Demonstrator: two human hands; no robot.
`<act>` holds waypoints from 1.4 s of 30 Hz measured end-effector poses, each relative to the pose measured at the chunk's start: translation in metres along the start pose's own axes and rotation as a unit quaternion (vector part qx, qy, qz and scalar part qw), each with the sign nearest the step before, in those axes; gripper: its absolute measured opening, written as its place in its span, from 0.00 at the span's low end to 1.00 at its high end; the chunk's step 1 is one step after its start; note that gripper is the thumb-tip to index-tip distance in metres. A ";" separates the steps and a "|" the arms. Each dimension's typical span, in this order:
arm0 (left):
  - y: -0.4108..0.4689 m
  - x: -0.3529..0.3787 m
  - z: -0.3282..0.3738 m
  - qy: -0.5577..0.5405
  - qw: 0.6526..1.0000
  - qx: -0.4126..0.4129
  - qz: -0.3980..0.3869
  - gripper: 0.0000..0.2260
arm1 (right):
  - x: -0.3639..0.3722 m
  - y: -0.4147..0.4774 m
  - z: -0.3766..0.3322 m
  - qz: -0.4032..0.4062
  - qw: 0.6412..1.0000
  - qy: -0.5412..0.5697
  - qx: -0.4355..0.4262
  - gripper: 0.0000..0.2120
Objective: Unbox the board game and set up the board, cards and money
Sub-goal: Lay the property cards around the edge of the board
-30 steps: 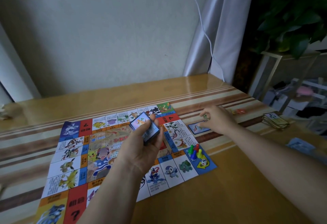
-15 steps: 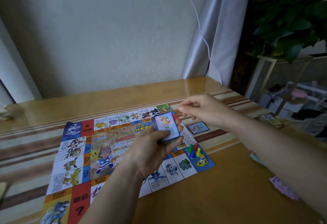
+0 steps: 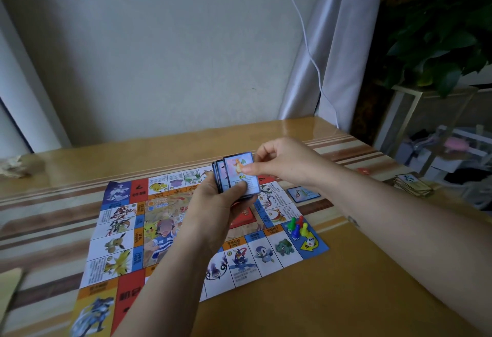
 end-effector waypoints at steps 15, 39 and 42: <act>-0.021 -0.091 0.057 -0.098 0.979 0.037 0.173 0.06 | 0.035 0.055 -0.033 0.037 0.988 0.141 -0.051 0.08; 0.023 -0.164 0.061 -0.261 0.943 -0.028 0.205 0.14 | 0.109 0.221 0.034 0.129 0.984 -0.045 0.112 0.07; 0.024 -0.166 0.062 -0.268 0.941 -0.022 0.203 0.14 | 0.111 0.231 0.041 0.120 0.983 -0.076 0.116 0.09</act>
Point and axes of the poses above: each hand's wrist, its own y-axis towards the middle knuckle, its own x-axis out of the palm, z = x × y, the point moved 1 cm from there along y, towards the middle knuckle, and after that the axes turned 3 degrees about -z, right-handed, at the moved point
